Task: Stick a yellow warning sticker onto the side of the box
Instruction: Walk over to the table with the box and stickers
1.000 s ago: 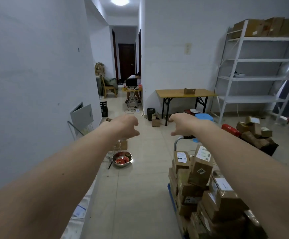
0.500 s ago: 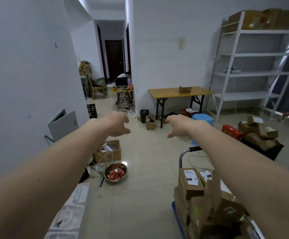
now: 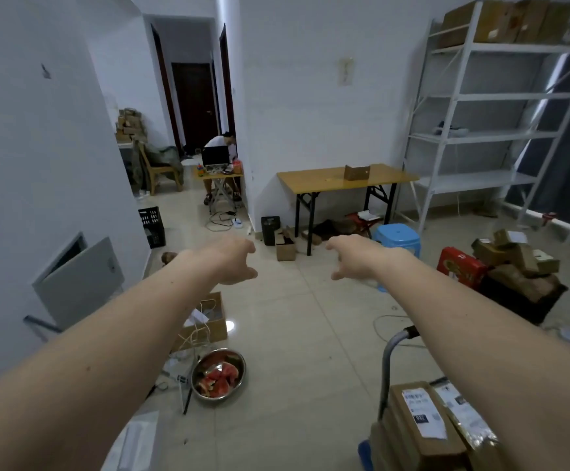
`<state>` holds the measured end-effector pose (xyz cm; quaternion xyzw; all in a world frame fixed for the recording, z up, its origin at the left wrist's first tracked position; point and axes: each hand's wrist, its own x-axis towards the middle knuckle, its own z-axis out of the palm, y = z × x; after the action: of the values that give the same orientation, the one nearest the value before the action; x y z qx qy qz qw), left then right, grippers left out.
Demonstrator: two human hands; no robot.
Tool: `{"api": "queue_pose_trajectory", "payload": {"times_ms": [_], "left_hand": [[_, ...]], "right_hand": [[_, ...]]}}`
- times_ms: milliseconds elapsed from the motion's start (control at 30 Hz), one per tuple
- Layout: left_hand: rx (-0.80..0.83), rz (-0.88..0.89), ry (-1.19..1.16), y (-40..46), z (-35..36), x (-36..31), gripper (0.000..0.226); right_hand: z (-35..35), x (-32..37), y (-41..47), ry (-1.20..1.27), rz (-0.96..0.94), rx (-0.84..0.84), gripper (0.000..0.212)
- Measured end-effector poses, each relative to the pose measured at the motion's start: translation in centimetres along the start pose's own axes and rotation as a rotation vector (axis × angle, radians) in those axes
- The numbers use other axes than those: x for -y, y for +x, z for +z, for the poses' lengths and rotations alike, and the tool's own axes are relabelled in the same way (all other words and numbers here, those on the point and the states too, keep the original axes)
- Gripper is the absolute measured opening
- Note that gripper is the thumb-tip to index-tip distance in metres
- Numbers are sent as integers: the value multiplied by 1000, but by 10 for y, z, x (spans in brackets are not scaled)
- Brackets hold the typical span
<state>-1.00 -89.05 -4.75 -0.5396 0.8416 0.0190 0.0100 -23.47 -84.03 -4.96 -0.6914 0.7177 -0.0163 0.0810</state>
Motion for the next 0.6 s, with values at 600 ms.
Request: {"api": "queue_pose_trajectory", "payload": {"times_ms": [600], "left_hand": [[-21, 124, 43, 389, -8, 0, 51]], "right_hand": [[-31, -134, 346, 10, 51, -23, 68]]}}
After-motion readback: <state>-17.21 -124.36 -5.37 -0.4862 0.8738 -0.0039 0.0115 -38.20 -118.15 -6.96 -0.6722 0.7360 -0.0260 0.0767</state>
